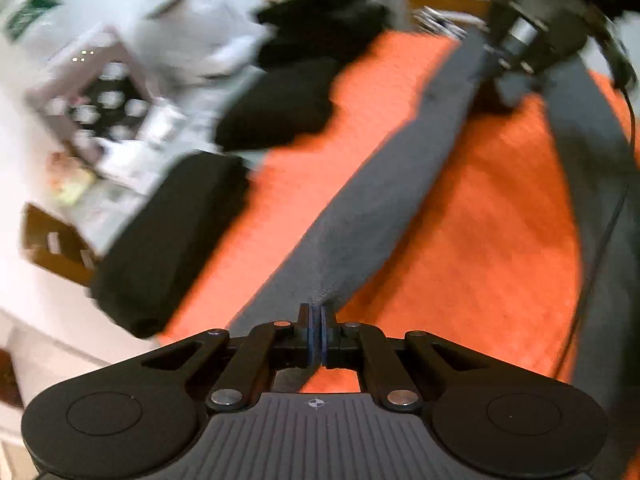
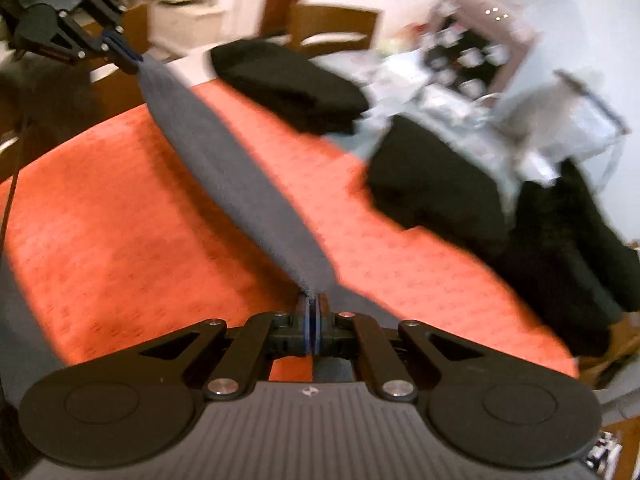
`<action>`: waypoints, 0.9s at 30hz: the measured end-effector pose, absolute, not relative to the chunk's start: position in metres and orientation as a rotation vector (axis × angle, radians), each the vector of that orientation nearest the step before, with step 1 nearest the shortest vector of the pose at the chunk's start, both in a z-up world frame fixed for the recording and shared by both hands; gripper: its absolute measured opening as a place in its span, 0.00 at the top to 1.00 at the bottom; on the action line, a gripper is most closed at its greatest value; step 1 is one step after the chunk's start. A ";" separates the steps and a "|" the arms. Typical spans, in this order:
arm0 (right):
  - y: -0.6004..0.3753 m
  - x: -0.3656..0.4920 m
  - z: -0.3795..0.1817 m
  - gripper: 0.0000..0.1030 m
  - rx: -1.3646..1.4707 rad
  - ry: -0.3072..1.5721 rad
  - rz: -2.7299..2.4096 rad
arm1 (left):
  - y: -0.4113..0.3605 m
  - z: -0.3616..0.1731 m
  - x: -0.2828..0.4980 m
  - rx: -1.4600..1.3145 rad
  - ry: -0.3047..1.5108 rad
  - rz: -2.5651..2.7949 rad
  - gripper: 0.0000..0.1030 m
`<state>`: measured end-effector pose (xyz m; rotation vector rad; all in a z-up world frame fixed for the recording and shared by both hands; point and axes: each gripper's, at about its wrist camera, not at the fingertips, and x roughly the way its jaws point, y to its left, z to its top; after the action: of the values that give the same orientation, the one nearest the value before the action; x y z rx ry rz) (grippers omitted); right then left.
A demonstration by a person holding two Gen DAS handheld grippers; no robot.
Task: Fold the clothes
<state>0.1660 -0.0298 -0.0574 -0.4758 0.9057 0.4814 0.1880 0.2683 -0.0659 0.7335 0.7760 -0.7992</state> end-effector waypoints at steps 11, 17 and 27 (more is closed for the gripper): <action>-0.031 0.170 -0.051 0.97 -0.454 0.977 0.532 | 0.264 -0.060 0.181 0.782 0.768 -0.833 0.94; -0.028 0.174 -0.054 0.97 -0.486 0.959 0.479 | 0.262 -0.064 0.201 0.785 0.719 -0.713 0.94; -0.023 0.179 -0.050 0.97 -0.482 0.794 0.351 | 0.263 -0.070 0.197 0.901 0.599 -0.577 0.94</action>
<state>0.1786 -0.0230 -0.0505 -0.4820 0.7941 0.3509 0.1974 0.2630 -0.0698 0.9009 0.5989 -0.5774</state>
